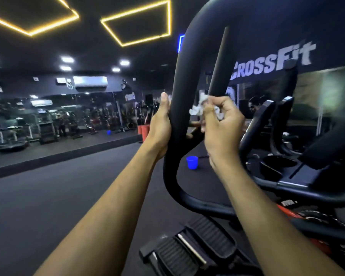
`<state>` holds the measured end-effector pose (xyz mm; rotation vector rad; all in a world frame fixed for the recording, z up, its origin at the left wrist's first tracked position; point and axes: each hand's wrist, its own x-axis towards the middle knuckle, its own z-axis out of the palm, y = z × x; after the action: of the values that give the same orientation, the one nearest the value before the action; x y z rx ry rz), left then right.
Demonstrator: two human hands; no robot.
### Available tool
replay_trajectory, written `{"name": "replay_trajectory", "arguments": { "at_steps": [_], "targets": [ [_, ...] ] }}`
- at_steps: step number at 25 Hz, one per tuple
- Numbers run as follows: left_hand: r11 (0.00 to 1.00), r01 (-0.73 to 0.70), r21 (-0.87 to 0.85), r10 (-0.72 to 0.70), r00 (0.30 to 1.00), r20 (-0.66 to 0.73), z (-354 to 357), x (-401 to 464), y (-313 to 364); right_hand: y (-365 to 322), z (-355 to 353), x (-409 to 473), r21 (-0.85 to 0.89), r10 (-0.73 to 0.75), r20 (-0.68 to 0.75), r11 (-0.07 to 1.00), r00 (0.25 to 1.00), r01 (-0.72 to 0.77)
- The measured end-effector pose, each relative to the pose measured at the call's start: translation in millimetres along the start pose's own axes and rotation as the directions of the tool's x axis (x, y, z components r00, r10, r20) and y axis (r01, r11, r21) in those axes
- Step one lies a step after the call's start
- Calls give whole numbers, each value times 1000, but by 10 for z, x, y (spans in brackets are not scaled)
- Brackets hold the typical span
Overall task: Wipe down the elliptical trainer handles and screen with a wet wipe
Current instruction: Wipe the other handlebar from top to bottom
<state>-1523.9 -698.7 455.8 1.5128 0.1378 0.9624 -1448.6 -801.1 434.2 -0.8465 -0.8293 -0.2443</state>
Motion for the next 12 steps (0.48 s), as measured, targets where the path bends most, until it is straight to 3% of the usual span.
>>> {"name": "replay_trajectory", "arguments": {
  "at_steps": [3, 5, 8, 12],
  "targets": [
    [997, -65, 34, 64, 997, 50, -65, 26, -39, -7, 133, -183, 100, 196, 111, 973, 974, -207],
    [997, -78, 29, 77, 997, 30, -43, 22, -71, -4, 27, -155, 37, 183, 172, 981, 968, -192],
    [997, -67, 37, 67, 998, 6, -3, -1, -71, -80, 66, -51, 84, 90, 63, 992, 994, -95],
    [993, -97, 66, 95, 995, 30, -24, -35, -41, -13, 104, -310, 52, 160, 87, 985, 983, -165]
  ]
}}
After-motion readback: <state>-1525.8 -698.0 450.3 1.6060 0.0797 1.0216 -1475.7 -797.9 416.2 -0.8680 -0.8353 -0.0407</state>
